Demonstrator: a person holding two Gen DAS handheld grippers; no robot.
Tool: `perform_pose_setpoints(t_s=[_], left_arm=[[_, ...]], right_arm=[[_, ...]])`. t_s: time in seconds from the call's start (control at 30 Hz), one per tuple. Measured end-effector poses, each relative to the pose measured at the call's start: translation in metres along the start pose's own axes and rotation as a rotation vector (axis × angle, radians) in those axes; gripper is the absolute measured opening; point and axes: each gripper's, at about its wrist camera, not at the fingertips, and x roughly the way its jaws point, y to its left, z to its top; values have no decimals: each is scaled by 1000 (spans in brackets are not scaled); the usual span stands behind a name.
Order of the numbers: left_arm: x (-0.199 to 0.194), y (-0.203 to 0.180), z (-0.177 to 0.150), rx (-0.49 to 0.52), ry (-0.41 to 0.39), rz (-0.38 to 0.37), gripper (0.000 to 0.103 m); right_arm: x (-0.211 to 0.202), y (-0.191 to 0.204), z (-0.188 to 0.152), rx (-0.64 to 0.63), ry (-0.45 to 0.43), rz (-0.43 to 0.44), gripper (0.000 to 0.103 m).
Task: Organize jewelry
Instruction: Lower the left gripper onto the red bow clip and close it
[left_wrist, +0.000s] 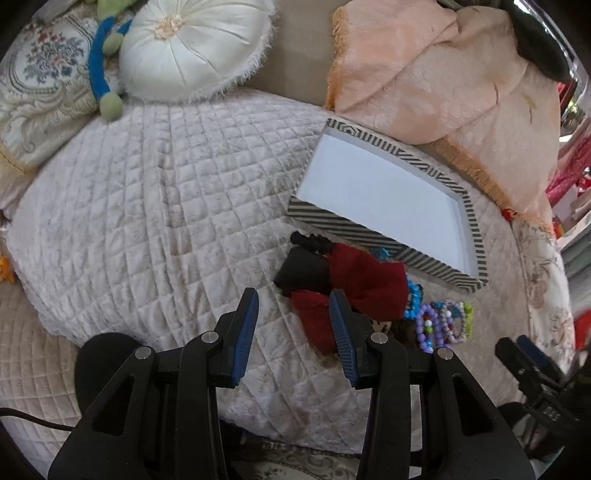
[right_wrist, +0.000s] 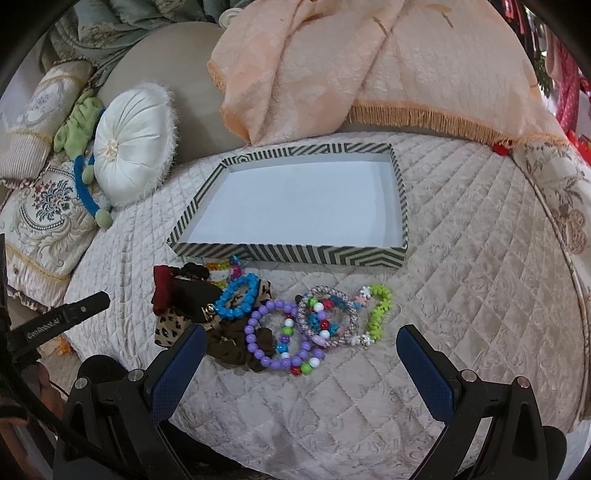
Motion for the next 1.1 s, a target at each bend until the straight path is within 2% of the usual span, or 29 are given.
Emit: perform_pose_setpoints(t_s=[0.03,0.1,0.13,0.17,0.43,0.7,0.93,1.0,1.03,1.07,1.1], left_arm=[[2,-1,-1,-2,16,-22,40],[10,-5,-4,-2,50,-67,49],[13,-7,-6,-3,58,-76,55],[17,-10,-8,-6,67,-78,55],[41,-14,7,-49,84,-81,55],[54,-41,4,87,108,-82,55],[77,-45,7,123,134,-67,55],[81,-41,9,117,133,-83,54],[82,-39,10,112,130,-98,43],[84,-37,10,109,135,-102,21],[85,-34,10,105,146,-95,17]], right_arm=[[2,-1,-1,-2,6,4,103],[5,-4,-2,-2,15,5,103],[6,-4,-3,-1,20,5,103],[6,-5,-4,-1,25,5,103],[8,-11,-7,-1,42,9,103],[19,-11,-7,11,69,16,103],[26,-14,-6,7,77,24,103],[28,-15,-6,1,78,35,102],[29,-16,-7,-5,77,45,101],[30,-17,-8,-11,76,47,99],[32,-18,-9,-18,78,43,92]])
